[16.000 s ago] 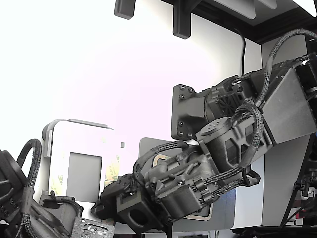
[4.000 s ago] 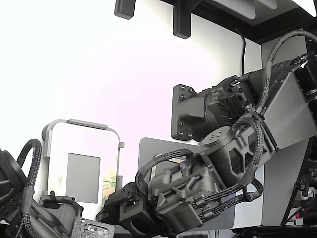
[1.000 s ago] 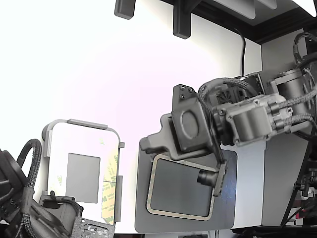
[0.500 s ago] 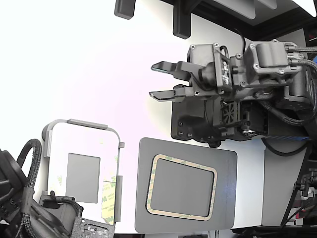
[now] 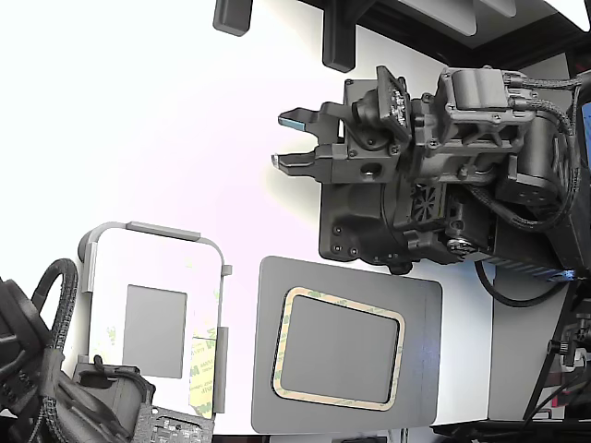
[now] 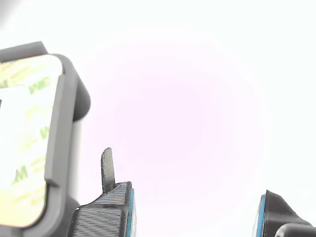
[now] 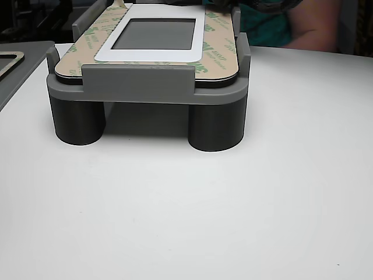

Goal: Peel off protective film from adhesive tape.

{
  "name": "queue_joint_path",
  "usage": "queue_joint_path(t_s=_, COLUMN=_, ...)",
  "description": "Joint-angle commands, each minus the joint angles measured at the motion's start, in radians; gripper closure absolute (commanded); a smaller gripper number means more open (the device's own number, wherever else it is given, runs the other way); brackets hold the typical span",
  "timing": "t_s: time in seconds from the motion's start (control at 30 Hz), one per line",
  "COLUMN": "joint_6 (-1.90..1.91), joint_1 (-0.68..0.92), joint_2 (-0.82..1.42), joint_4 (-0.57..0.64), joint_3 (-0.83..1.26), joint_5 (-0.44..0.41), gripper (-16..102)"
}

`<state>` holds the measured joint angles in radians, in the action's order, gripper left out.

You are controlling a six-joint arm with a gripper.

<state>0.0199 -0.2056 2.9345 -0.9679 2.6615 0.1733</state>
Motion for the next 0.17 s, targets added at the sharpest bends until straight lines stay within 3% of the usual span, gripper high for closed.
queue_joint_path(t_s=0.0, joint_6=0.003, joint_1=-0.009, joint_2=0.021, joint_4=0.009, joint_3=-0.021, joint_5=-0.006, gripper=-14)
queue_joint_path(t_s=0.13, joint_6=0.003, joint_1=-0.009, joint_2=0.021, joint_4=0.009, joint_3=-0.021, joint_5=-0.006, gripper=-14)
